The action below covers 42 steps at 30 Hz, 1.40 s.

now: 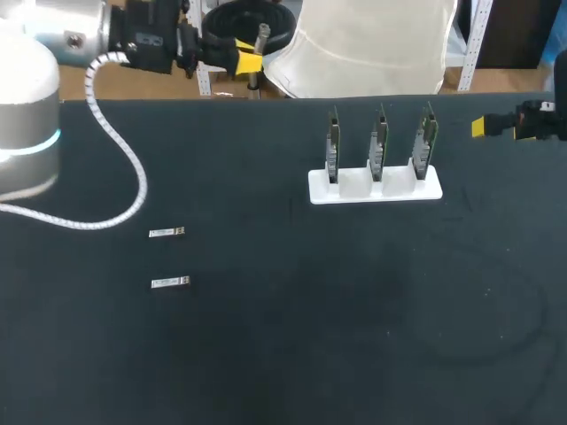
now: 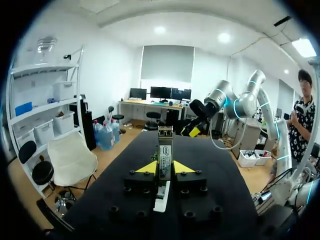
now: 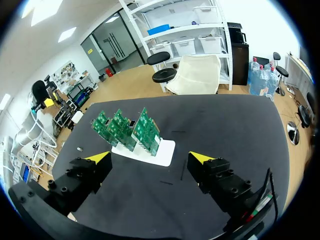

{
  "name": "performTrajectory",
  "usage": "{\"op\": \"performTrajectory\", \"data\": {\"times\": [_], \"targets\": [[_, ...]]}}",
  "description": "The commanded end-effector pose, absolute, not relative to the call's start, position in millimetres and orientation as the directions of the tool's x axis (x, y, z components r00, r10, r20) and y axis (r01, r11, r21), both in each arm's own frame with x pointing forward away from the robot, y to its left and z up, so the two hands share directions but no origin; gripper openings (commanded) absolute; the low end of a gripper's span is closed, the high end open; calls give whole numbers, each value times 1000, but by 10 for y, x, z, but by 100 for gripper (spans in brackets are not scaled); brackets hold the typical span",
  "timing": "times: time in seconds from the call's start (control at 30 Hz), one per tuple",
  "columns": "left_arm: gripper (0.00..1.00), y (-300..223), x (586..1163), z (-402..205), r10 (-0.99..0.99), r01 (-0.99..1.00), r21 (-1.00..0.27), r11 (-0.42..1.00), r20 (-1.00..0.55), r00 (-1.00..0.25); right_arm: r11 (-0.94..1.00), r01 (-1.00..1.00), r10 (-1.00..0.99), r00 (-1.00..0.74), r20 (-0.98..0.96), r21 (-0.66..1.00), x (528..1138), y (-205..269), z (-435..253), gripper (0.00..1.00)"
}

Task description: Pick up the optical module with the left hand, and insert it into the network port with the right hand.

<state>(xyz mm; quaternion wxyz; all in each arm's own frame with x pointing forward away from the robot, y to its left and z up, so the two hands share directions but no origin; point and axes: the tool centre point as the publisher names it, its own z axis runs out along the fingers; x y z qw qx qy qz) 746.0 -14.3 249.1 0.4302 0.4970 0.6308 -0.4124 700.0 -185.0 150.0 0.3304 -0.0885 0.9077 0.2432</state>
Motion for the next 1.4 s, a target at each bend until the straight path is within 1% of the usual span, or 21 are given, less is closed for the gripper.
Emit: {"op": "performTrajectory", "data": {"times": [0.03,0.3,0.37,0.47,0.53,0.63,0.97,1.2,1.4], "targets": [[0,-304,7495,2434,66,982,-88,167,-993,-100,866,-321,0,-766,-643,383,7000,-1851,1500,100],[0,-645,7513,2384,21,986,-82,143,-996,-86,866,-321,0,-766,-643,383,7000,-1851,1500,100],[0,-761,7450,2335,52,994,-7,113,-999,-13,866,-321,0,-766,-643,383,7000,-1851,1500,100],[0,-870,7429,2304,47,996,4,88,-999,0,866,-321,0,-766,-643,383,7000,-1851,1500,100],[0,-906,7426,2296,38,996,28,89,-999,25,866,-321,0,-766,-643,383,7000,-1851,1500,100],[0,-957,7454,2288,21,996,30,87,-999,28,866,-321,0,-766,-643,383,7000,-1851,1500,100],[0,-1137,7579,2088,50,989,126,71,-991,123,866,-321,0,-766,-643,383,7000,-1851,1500,100],[0,-1263,7652,1987,67,989,137,53,-989,134,866,-321,0,-766,-643,383,7000,-1851,1500,100],[0,-1281,7670,1904,85,993,115,41,-990,111,866,-321,0,-766,-643,383,7000,-1851,1500,100]]}}
